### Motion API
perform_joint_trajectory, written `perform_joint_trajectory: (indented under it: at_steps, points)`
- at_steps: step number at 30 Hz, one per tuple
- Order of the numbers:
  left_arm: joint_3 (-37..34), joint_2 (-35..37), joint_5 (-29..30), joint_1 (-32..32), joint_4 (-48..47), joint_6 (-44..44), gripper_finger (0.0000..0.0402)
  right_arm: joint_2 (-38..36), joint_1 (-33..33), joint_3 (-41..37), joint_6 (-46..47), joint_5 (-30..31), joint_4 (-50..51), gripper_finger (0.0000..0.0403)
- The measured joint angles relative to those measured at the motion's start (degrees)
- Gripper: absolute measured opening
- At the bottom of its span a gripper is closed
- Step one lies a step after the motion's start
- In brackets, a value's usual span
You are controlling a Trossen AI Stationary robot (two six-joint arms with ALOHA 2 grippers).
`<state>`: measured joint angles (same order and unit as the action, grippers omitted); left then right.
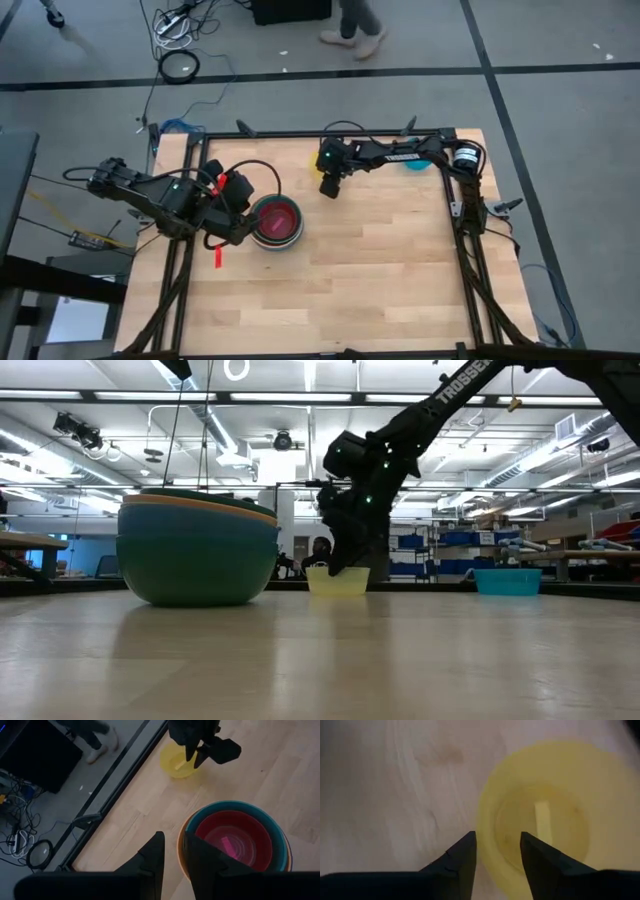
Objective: Nest bowls inside each other
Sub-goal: Stack the yellow bowl on top of the pink bowl
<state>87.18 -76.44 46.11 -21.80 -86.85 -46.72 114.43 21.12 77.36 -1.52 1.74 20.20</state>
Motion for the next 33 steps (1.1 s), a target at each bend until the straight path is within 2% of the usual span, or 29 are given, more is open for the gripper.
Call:
perform_joint_trajectory:
  at_steps: [3,7,9,18,25,30,33]
  points:
    - [0.0,0.0,0.0,0.0,0.1,0.0,0.0081,0.4,0.1,0.1,0.0,-0.1,-0.8,0.0094]
    - [0.0,0.0,0.0,0.0,0.1,0.0,0.0081,0.8,0.5,0.0,0.0,-1.7,-0.3,0.0024]
    - [0.0,0.0,0.0,0.0,0.1,0.0,0.0081,0.8,0.7,0.1,-0.2,-1.9,-0.8,0.0008]
    - [0.0,0.0,0.0,0.0,0.1,0.0,0.0081,-0.9,-0.9,0.1,0.8,-1.7,-1.0,0.0001]
    - [0.0,0.0,-0.1,0.0,0.2,0.0,0.0081,-8.2,-6.5,2.8,0.2,1.3,-2.9,0.0000]
    - [0.0,0.0,0.0,0.0,0.2,-0.1,0.0081,-14.2,-11.7,3.3,2.0,-8.4,-12.1,0.0000]
    - [0.0,0.0,0.0,0.0,0.2,-0.1,0.0081,-15.5,-16.1,3.4,3.3,-10.6,-14.5,0.0000]
